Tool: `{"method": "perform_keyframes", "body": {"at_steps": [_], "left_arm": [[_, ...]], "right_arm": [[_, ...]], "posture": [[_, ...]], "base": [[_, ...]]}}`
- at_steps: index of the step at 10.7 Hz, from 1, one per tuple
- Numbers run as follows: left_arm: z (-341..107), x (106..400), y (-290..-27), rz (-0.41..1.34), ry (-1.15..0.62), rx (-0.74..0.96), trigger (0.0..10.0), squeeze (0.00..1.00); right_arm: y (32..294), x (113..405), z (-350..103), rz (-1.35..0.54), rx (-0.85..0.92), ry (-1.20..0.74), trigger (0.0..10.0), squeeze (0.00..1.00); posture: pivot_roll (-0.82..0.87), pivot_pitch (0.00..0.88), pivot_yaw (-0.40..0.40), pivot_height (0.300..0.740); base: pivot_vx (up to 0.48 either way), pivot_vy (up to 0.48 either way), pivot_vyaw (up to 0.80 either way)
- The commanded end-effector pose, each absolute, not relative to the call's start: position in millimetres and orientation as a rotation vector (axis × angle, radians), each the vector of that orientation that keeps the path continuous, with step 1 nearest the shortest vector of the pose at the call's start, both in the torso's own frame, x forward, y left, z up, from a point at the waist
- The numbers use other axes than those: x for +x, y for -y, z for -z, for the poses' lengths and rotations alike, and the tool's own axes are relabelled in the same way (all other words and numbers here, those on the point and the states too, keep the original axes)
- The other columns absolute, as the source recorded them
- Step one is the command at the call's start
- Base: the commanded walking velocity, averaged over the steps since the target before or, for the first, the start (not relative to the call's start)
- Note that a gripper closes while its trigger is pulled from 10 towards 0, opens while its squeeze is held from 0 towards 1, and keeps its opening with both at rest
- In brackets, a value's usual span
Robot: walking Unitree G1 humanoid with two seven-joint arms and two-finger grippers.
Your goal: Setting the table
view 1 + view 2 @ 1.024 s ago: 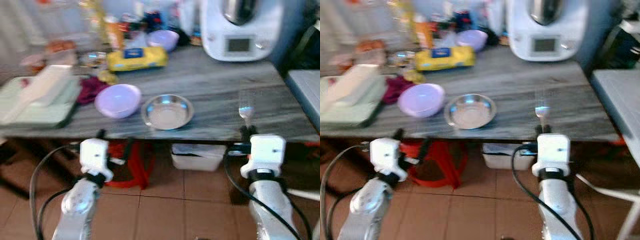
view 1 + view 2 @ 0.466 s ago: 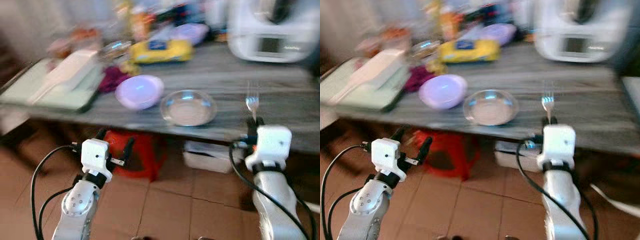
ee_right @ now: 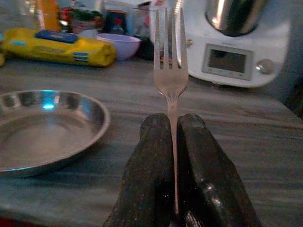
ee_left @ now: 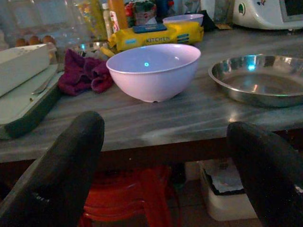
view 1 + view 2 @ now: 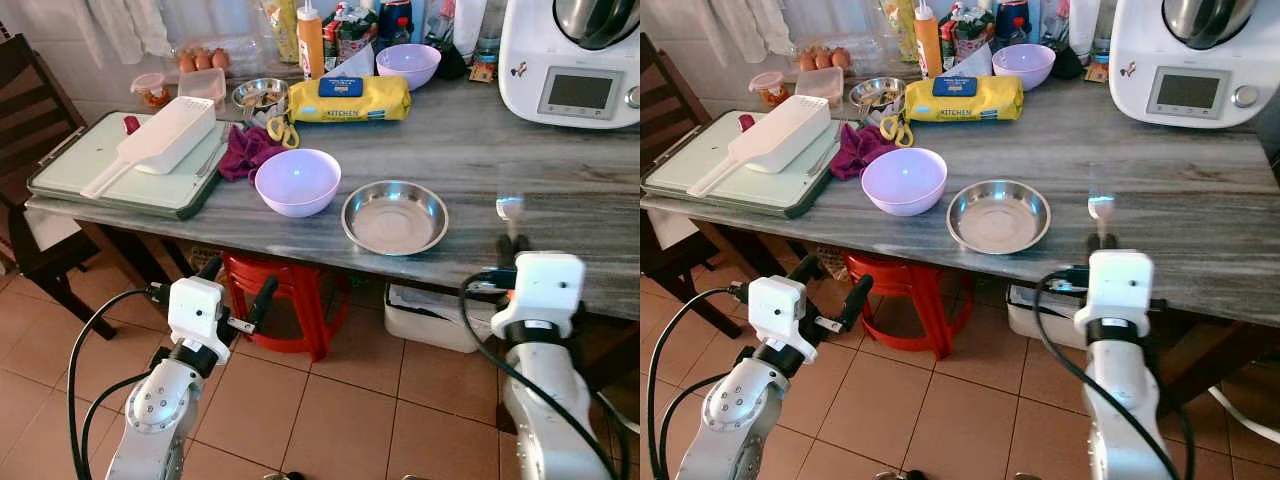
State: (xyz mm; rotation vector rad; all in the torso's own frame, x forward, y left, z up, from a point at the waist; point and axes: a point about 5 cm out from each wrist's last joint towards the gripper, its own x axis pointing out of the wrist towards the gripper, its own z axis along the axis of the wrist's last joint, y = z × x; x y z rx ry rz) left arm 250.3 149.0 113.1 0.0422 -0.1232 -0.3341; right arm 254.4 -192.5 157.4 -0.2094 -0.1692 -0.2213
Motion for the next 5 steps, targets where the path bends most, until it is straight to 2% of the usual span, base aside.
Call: {"method": "perform_keyframes", "body": {"at_steps": [1,3,5], "left_arm": [[-115,251,-149,0.353,0.122,0.048,10.0,0.00],[-118,256,-140,0.411,0.129,0.039,10.0,0.00],[-119,256,-137,0.438,0.121,0.034,10.0,0.00]], "right_arm": [[196,255,-156,0.248,-0.202,0.153,10.0,0.00],[201,264,-156,0.279,-0.180,0.124,10.0,0.00],[204,284,-163,0.316,-0.073,0.107,10.0,0.00]], "posture": [[-0.16,0.127,0.107,0.740],[-0.16,0.135,0.113,0.740],[-0.16,0.143,0.121,0.740]], "base": [[0.000,0.000,0.00],[0.000,0.000,0.00],[0.000,0.000,0.00]]}}
